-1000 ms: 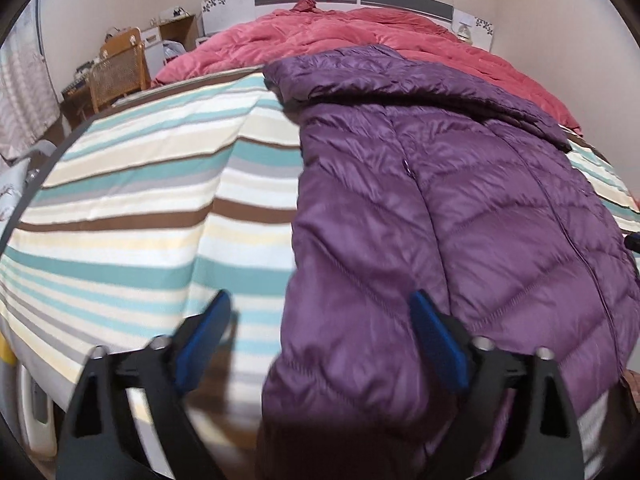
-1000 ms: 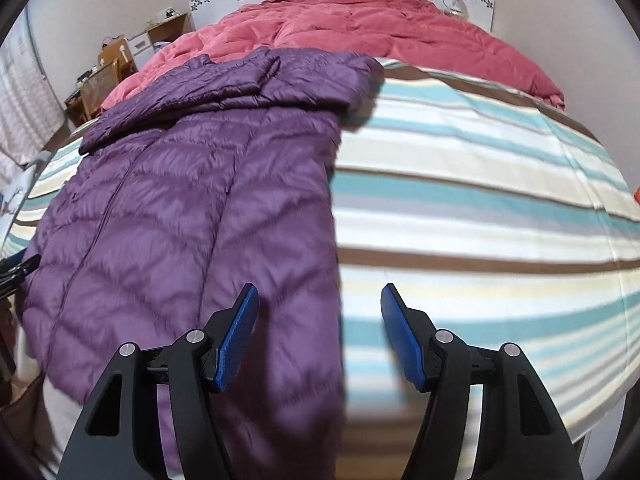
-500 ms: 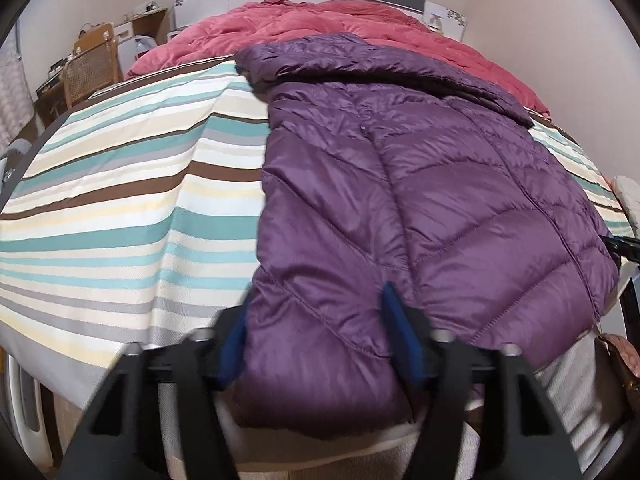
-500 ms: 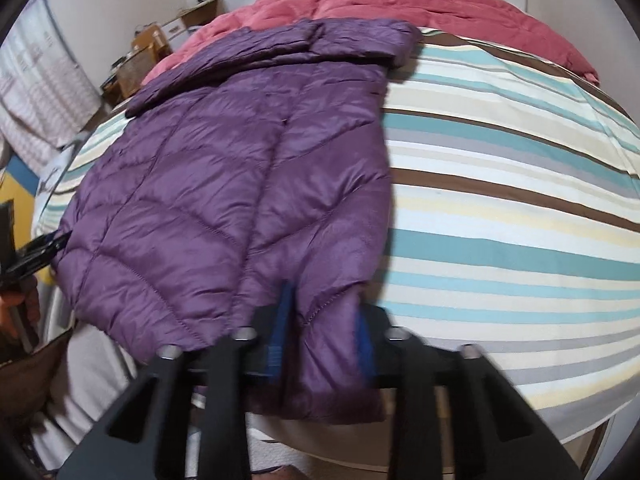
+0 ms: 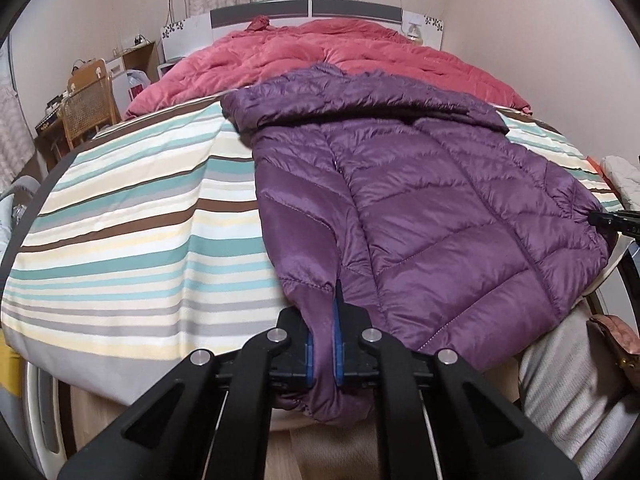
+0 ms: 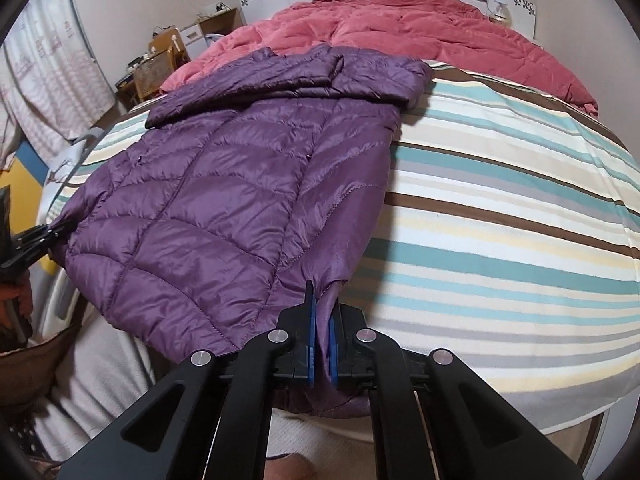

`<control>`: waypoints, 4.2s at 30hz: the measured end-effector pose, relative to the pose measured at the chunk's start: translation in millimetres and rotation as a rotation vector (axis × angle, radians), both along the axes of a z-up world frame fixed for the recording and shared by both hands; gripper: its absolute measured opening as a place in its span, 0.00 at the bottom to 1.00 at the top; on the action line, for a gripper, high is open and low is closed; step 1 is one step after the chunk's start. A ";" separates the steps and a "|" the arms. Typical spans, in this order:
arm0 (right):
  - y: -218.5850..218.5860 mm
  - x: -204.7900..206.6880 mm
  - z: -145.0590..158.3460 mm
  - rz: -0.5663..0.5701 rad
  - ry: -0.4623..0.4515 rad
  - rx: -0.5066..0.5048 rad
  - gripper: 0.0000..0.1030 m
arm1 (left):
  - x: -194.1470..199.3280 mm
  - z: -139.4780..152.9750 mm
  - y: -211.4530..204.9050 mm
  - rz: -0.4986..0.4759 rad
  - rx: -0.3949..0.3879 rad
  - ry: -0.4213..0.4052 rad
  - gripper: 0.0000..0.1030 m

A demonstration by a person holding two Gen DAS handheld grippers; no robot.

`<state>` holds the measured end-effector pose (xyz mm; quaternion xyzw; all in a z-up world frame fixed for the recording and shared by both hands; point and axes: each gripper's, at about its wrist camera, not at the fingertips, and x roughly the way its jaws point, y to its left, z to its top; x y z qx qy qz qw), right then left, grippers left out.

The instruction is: Fold large clothes

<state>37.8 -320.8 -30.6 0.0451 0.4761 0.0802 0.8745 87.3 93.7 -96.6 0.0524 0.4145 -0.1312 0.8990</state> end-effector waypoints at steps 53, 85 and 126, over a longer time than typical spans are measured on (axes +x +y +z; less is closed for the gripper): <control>-71.4 196.7 2.8 -0.266 -0.010 0.458 0.41 | 225.4 16.4 35.4 0.254 -0.327 -0.040 0.89; -50.1 207.8 27.2 -0.103 -0.199 0.131 0.17 | 232.6 27.2 5.8 0.116 -0.289 -0.068 0.13; -28.8 376.1 -35.1 -0.245 -0.134 -0.014 0.14 | 388.8 -37.7 -18.9 0.410 -0.146 0.000 0.19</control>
